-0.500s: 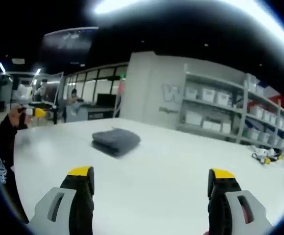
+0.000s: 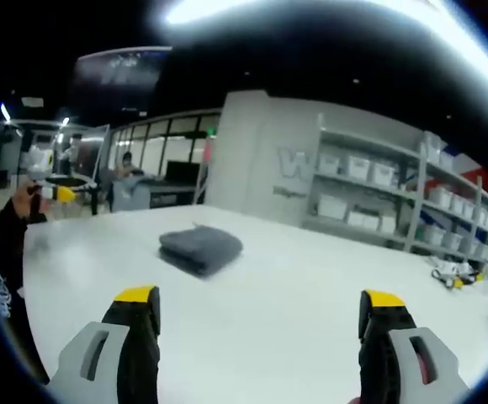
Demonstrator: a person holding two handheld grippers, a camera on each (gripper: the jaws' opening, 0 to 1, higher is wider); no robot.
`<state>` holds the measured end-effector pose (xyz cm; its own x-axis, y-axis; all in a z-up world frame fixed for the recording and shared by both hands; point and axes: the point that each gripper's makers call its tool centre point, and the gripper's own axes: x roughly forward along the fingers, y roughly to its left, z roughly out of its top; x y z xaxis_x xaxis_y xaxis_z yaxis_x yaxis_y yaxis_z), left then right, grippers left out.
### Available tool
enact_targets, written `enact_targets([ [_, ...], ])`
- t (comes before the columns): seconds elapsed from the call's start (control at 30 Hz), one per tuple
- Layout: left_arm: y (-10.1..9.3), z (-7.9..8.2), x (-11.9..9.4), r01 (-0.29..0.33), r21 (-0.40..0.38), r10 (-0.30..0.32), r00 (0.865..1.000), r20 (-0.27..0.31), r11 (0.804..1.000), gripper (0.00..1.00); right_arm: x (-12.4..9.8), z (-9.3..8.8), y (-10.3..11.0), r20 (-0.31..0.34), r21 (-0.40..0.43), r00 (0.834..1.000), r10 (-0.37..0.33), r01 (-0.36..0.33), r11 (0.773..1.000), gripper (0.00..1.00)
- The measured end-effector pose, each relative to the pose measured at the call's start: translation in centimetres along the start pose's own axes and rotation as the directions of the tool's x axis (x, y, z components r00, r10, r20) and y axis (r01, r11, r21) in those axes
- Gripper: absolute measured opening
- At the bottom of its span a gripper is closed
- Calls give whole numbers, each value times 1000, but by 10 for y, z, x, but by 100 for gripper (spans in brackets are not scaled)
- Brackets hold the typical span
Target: Open the folded towel by lifting each exposed corner and separating the folded layers until the towel lies flat within the target outline without major curled edges
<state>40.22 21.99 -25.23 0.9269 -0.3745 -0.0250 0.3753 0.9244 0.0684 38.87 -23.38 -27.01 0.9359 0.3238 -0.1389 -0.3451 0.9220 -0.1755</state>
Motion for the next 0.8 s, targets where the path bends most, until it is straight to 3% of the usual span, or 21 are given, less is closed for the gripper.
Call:
enact_targets([
  [0.23,-2,-3,-1,11,1,-11,1000,2,1000,100,0,5,6,5,-11,1000,5,-5,1000,99],
  [0.5,-5,-12,-2,10,-18,-10,1000,-7,1000,100,-5,-8,-4,-19,10,999,-26,26,1000,99],
  [0.8,-5,-16,-8,-13,-25,13,1000,-8,1000,100,-9,-9,2,-4,1,1000,-3,3,1000,99],
])
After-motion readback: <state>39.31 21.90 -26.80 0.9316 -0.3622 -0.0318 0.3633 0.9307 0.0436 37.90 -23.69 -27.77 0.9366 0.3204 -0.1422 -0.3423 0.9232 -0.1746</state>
